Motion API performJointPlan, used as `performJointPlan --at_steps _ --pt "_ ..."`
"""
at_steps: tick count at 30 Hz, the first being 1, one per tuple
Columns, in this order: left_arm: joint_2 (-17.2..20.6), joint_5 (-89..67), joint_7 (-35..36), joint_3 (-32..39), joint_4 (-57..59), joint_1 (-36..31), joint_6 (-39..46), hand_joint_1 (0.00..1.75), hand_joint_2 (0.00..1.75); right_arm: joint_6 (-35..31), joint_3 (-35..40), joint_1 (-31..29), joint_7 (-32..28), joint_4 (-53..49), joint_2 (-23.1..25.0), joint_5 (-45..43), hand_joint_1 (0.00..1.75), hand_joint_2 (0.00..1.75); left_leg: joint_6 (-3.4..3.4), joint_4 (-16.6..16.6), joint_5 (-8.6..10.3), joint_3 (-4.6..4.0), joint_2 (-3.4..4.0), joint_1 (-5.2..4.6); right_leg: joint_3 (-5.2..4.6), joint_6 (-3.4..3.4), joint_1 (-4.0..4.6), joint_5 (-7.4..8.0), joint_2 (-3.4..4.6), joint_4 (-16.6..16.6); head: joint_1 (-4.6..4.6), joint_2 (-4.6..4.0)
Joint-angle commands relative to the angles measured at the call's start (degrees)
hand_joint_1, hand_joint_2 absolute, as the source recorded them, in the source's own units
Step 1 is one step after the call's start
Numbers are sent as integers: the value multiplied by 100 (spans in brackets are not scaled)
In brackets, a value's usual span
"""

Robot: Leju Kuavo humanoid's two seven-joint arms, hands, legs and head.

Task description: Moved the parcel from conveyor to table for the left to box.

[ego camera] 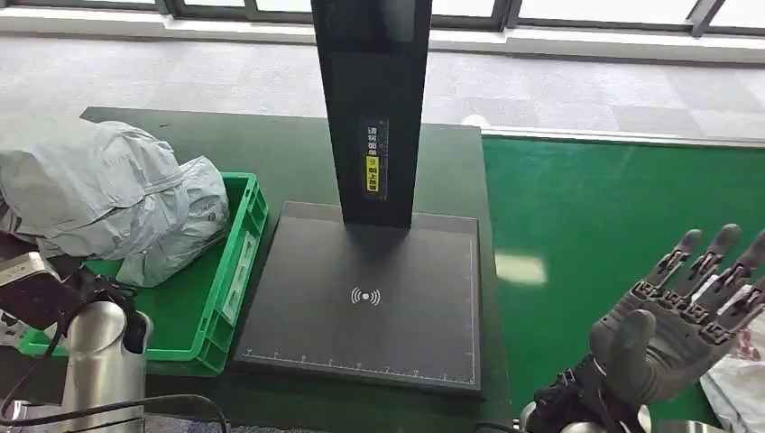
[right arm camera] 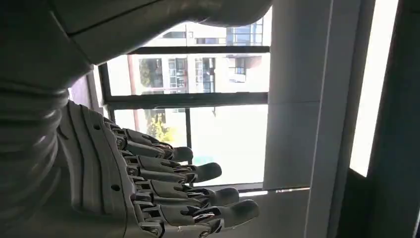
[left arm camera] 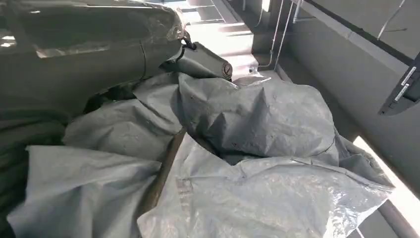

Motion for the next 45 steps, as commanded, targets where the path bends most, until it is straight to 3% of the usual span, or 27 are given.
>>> performJointPlan --at_steps 1,12,13,14,15,17,23,29,32,34,35,36,41,42,45 --pt "-56 -15 11 292 287 -291 31 175 175 -2 111 -84 -18 222 -15 -18 0 175 -5 -7 2 3 -1 2 3 0 2 1 0 -6 0 0" --pt "-56 -15 11 292 287 -291 31 175 175 -2 111 -84 -18 222 -15 -18 0 175 -5 -8 4 1 0 2 1 1 2 3 1 -8 0 0" --pt "516 -2895 2891 -451 3142 -128 -2643 175 175 -2 167 -49 -18 583 -184 52 0 175 -5 -6 3 1 -1 2 1 0 2 2 0 -6 0 0" --pt "505 -5055 4859 -162 4864 -554 -1441 175 175 -2 148 -57 -18 584 -226 4 0 175 -5 -21 3 24 11 -3 17 -1 -3 4 12 -15 0 0" --pt "544 -6245 4626 -50 5610 -766 -934 175 175 -2 146 -64 -18 591 -242 -12 0 175 -6 -75 29 73 -27 -24 66 -1 -25 10 -26 -48 0 0" --pt "589 -6265 4448 50 6138 -937 -612 175 175 -2 149 -99 -18 610 -248 -26 0 175 -4 -76 31 75 -35 -25 55 0 -30 9 -34 -56 -2 0" --pt "586 -6377 4543 96 5759 -951 -1077 175 175 -2 166 -138 -18 638 -243 -11 0 175 -24 -59 20 79 28 -32 41 -22 -32 8 24 -13 0 0" --pt "586 -6377 4543 96 5759 -951 -1077 175 175 -2 166 -138 -18 638 -243 -11 0 175 -23 -60 13 110 10 -36 73 -28 -33 -8 5 3 -2 0" --pt "552 -6319 4446 152 5782 -943 -1252 175 175 -2 145 -139 -18 658 -256 -25 0 175 -34 -78 27 80 17 -34 51 -37 -30 3 12 -4 -2 0" --pt "552 -6319 4446 152 5782 -943 -1252 175 175 -2 145 -139 -18 658 -256 -25 0 175 -38 -64 -8 126 0 -38 115 -42 -34 -38 -5 13 -2 0" --pt "552 -6319 4446 152 5782 -943 -1252 175 175 -2 145 -139 -18 658 -256 -25 0 175 -42 -76 10 105 9 -35 81 -43 -31 -18 4 3 -2 0" --pt "552 -6319 4446 152 5782 -943 -1252 175 175 -2 145 -139 -18 658 -256 -25 0 175 -40 -65 -8 167 0 -36 125 -46 -33 -40 -8 11 -2 0" --pt "497 -6305 4404 249 5703 -947 -1082 175 175 -2 146 -68 -18 600 -225 17 0 175 -47 -87 16 143 5 -32 93 -52 -29 -19 -2 -4 -2 0" --pt "464 -6292 4398 306 5595 -940 -862 99 175 -2 152 -65 -18 605 -218 35 0 175 -47 -80 9 153 -1 -34 104 -50 -31 -30 -9 4 -2 0" --pt "451 -6335 4434 323 5550 -931 -752 99 175 -2 156 -63 -18 601 -213 42 0 175 -49 -72 -2 168 -7 -35 120 -54 -32 -46 -16 13 -2 0"
